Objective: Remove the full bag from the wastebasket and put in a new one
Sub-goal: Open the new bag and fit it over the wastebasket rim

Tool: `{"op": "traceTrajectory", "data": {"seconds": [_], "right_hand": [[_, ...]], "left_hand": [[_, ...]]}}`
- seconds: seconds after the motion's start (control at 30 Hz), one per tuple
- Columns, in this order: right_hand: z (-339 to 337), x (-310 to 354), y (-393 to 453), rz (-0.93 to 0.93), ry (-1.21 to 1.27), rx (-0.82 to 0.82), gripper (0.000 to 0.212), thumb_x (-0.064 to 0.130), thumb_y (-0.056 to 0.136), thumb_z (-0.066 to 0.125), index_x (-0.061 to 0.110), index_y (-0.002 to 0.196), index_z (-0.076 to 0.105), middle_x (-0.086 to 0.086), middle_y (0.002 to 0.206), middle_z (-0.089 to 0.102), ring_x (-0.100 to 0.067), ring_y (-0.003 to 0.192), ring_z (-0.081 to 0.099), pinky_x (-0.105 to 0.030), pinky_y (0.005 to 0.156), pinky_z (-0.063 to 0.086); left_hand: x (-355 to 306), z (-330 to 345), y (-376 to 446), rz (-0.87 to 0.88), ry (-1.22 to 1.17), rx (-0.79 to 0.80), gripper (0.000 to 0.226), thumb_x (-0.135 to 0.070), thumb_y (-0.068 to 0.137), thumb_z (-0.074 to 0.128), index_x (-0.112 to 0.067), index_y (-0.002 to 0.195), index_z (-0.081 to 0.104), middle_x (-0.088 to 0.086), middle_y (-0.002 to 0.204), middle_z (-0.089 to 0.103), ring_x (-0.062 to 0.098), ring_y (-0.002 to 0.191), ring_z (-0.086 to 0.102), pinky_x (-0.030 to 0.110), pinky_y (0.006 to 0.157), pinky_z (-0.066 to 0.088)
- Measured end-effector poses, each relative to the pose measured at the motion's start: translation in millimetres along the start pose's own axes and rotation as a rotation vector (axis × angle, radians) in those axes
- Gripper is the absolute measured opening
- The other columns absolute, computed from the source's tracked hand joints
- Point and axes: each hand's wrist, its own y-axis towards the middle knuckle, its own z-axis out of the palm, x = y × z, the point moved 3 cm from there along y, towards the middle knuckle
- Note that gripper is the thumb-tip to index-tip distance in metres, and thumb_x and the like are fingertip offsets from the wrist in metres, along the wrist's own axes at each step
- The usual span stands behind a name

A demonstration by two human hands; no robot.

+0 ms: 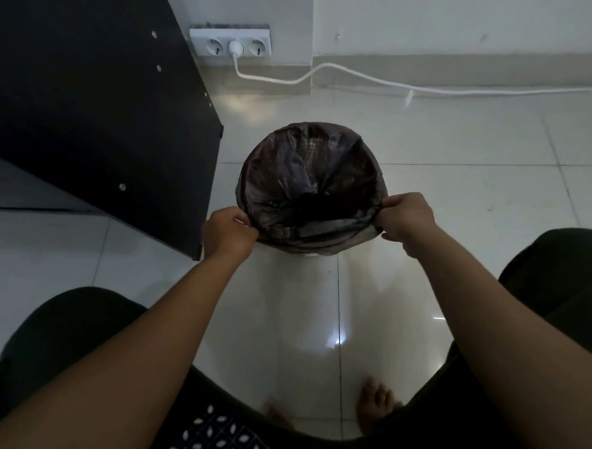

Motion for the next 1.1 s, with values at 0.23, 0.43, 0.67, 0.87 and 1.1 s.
{"op": "traceTrajectory", "data": {"seconds": [0.23, 0.43, 0.67, 0.87, 1.1], "right_hand": [[-16.4, 27.9, -14.8, -0.053, -0.017, -0.25, 0.045, 0.028, 0.074, 0.058, 0.017, 0.116, 0.069, -0.01, 0.133, 0.051, -0.03, 0.116, 0.055, -0.043, 0.096, 0.051], [13.6, 47.5, -26.8, 0.004, 0.112, -0.149, 0.059, 0.024, 0.082, 0.051, 0.004, 0.138, 0.047, -0.016, 0.141, 0.046, -0.036, 0.124, 0.051, -0.038, 0.103, 0.046], [42.2, 42.5, -30.9, 0.071, 0.443, 0.008, 0.057, 0.017, 0.08, 0.048, 0.009, 0.136, 0.041, -0.012, 0.124, 0.056, -0.032, 0.111, 0.058, -0.046, 0.096, 0.052], [44.3, 25.9, -13.3, 0.066, 0.432, 0.017, 0.054, 0.033, 0.074, 0.06, 0.017, 0.125, 0.053, -0.007, 0.114, 0.063, -0.028, 0.104, 0.062, -0.042, 0.089, 0.055], [26.9, 49.1, 6.0, -0.225, -0.174, -0.304, 0.059, 0.037, 0.09, 0.053, 0.017, 0.144, 0.041, -0.004, 0.149, 0.04, -0.029, 0.137, 0.036, -0.047, 0.107, 0.031]], "left_hand": [[-16.9, -7.8, 0.9, -0.52, -0.375, 0.394, 0.029, -0.003, 0.091, 0.052, -0.007, 0.119, 0.059, 0.01, 0.117, 0.056, 0.022, 0.095, 0.056, 0.036, 0.083, 0.052], [-37.2, 2.1, 4.0, -0.4, -0.33, 0.028, 0.053, -0.025, 0.082, 0.058, -0.003, 0.13, 0.057, 0.014, 0.13, 0.059, 0.033, 0.109, 0.061, 0.036, 0.09, 0.053], [-39.2, 32.0, 4.3, -0.459, -0.611, -0.042, 0.059, -0.042, 0.096, 0.045, -0.01, 0.145, 0.044, 0.011, 0.143, 0.052, 0.034, 0.122, 0.056, 0.047, 0.103, 0.049], [-22.0, 42.5, 10.2, -0.474, -0.626, -0.053, 0.06, -0.05, 0.098, 0.043, -0.012, 0.144, 0.046, 0.012, 0.141, 0.053, 0.033, 0.122, 0.055, 0.048, 0.103, 0.048], [-43.7, 16.3, 19.8, -0.067, -0.161, -0.368, 0.064, -0.051, 0.088, 0.058, -0.021, 0.143, 0.044, 0.007, 0.149, 0.038, 0.027, 0.132, 0.045, 0.049, 0.108, 0.039]]}}
